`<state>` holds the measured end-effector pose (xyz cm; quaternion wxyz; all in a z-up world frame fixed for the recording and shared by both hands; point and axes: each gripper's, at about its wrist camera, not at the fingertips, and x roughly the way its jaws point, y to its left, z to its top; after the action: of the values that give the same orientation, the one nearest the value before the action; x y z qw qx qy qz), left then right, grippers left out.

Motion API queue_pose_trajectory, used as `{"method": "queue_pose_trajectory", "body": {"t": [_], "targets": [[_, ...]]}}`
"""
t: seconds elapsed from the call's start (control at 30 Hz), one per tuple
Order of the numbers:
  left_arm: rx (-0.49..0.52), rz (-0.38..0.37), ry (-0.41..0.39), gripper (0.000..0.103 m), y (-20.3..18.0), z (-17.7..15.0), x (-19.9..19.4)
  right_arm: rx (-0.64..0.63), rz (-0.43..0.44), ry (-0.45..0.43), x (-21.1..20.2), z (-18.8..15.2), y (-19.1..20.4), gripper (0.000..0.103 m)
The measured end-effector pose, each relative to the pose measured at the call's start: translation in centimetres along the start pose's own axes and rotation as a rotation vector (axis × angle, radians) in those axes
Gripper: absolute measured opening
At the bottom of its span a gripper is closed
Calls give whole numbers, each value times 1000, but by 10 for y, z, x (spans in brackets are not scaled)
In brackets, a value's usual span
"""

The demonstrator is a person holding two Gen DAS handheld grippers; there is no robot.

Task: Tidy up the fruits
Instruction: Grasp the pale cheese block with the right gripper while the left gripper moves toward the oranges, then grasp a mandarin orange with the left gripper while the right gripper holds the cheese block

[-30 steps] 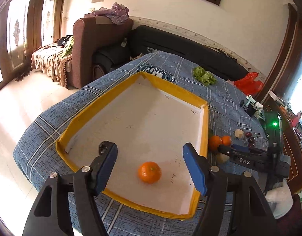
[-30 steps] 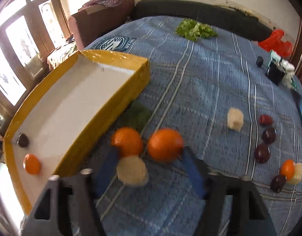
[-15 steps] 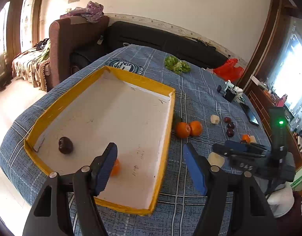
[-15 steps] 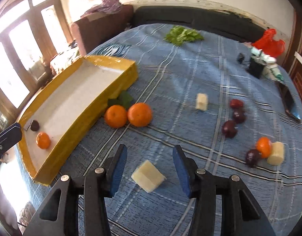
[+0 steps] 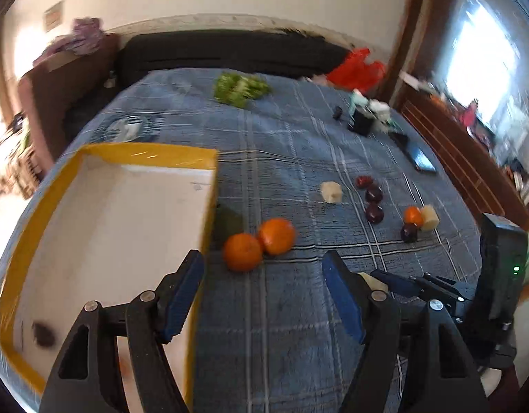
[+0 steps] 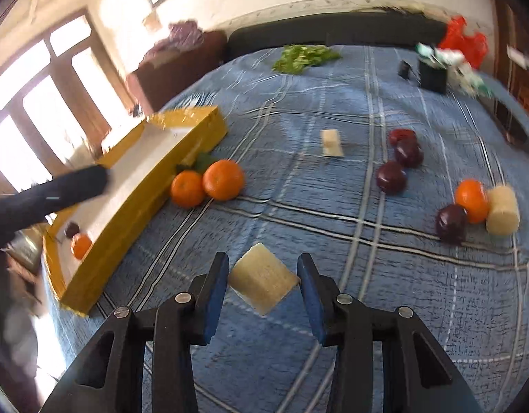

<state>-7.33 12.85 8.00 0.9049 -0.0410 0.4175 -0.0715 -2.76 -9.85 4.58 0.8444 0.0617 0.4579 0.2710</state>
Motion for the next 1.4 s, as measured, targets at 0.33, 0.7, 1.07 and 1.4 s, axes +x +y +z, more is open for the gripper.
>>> {"method": "queue_pose_trajectory", "body": {"t": [0.33, 0.7, 1.07, 1.4], "targets": [[176, 77, 147, 70, -23, 20, 86, 167, 127, 16, 5, 4, -34, 45], [230, 120, 103, 22, -37, 11, 70, 124, 90, 7, 7, 3, -28, 45], [2, 70, -42, 5, 28, 11, -24, -3, -27, -39, 2, 1, -5, 45], [183, 4, 38, 51, -13, 14, 27, 55, -17, -9, -7, -8, -10, 45]]}}
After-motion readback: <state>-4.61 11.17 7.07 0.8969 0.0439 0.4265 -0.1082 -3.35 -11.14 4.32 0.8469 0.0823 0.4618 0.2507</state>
